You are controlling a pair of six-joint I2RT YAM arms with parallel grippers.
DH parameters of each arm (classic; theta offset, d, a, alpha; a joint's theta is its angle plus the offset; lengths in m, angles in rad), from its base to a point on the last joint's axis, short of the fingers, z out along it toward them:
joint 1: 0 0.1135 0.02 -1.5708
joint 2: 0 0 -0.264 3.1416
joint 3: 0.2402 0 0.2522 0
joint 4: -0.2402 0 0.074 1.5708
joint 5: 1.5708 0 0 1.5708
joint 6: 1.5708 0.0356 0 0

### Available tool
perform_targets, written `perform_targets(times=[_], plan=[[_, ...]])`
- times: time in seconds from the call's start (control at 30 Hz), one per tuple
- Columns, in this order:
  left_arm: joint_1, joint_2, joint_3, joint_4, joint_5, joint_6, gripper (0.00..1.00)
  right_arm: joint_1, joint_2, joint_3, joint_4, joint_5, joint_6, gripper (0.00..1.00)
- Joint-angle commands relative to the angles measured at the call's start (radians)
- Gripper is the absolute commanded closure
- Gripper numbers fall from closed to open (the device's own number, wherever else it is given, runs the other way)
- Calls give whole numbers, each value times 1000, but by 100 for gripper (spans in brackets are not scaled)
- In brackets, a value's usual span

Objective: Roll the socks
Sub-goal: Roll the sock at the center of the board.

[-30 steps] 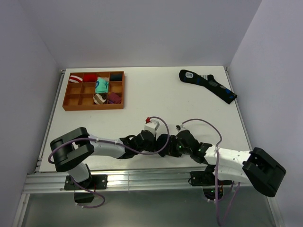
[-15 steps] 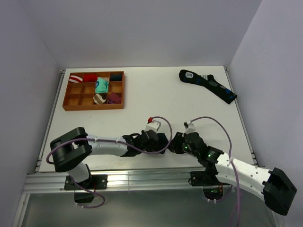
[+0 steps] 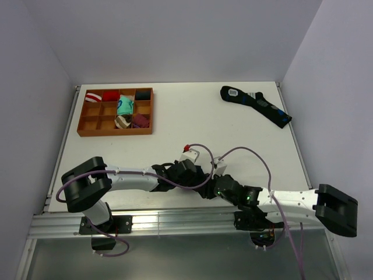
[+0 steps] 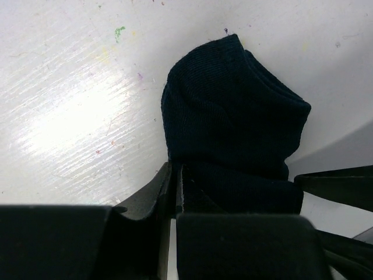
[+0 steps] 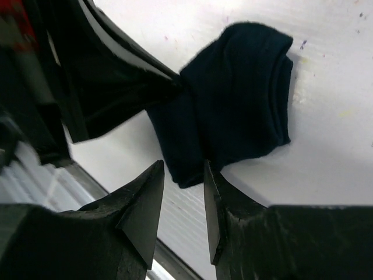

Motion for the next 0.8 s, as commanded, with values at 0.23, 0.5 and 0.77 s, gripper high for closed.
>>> perform_targets(times=[0.23, 0.5, 0.77], plan=[[-7, -21, 37, -61, 43, 38, 91, 125, 39, 50, 121, 241, -92, 58], [1, -32, 37, -61, 80, 58, 91, 145, 26, 41, 184, 217, -190, 55], [16, -36, 38, -61, 101, 72, 91, 145, 121, 7, 287, 184, -199, 56]])
